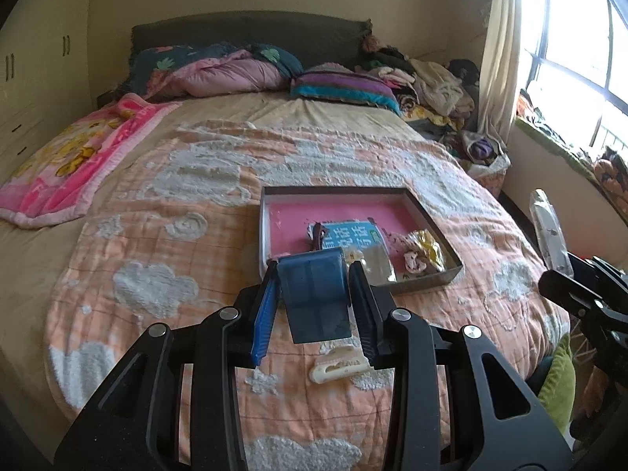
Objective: Organize jewelry
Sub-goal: 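Lower the blue case into the box with the left tool while the right tool releases the card inside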
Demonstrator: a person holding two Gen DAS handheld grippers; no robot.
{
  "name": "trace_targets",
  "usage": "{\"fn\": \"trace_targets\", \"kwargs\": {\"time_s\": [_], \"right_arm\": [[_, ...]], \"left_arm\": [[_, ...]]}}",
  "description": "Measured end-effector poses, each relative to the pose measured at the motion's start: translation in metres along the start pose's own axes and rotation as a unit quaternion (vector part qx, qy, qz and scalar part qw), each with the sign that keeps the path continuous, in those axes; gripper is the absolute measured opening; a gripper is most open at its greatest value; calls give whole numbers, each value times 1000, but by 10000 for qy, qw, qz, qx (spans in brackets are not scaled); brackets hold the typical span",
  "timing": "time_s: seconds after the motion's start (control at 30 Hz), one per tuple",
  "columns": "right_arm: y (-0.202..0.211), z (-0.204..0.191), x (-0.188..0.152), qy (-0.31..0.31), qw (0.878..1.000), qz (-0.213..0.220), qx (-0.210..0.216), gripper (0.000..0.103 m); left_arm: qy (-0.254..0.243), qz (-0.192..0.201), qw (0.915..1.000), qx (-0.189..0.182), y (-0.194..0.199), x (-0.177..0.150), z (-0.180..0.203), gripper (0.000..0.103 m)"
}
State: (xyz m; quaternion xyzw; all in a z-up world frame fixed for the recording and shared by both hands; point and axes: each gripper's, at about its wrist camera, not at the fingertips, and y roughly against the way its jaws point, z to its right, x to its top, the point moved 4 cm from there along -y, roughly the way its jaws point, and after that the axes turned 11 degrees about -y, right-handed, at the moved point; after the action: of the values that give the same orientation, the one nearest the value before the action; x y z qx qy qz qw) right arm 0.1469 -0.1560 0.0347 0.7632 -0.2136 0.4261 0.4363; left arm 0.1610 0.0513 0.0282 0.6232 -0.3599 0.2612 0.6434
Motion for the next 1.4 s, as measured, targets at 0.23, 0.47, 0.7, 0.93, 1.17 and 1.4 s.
{"fn": "trace_targets", "kwargs": {"time_s": [0.23,0.47,0.7,0.93,1.17,1.4], "right_arm": [[-7,-4,18,38,9999,85,45,41],[-18,0,40,103,9997,223,-17,41],[-34,19,53,-30,9998,179,-102,41],[-53,44,61,-101,9993,70,-348,41],[-77,68,64,-198,9986,-83,-490,41],[-112,90,56,-343,9970,-375,-589,41]], "left_arm": [[96,154,9998,11,6,15,-9,28],[57,242,9997,-31,-4,36,-6,28],[-90,117,9997,-179,-32,50,10,28],[-294,-104,9992,-268,-69,58,29,28],[-315,-452,9978,-374,-111,51,37,28],[-355,-784,9953,-446,-149,38,41,28]]}}
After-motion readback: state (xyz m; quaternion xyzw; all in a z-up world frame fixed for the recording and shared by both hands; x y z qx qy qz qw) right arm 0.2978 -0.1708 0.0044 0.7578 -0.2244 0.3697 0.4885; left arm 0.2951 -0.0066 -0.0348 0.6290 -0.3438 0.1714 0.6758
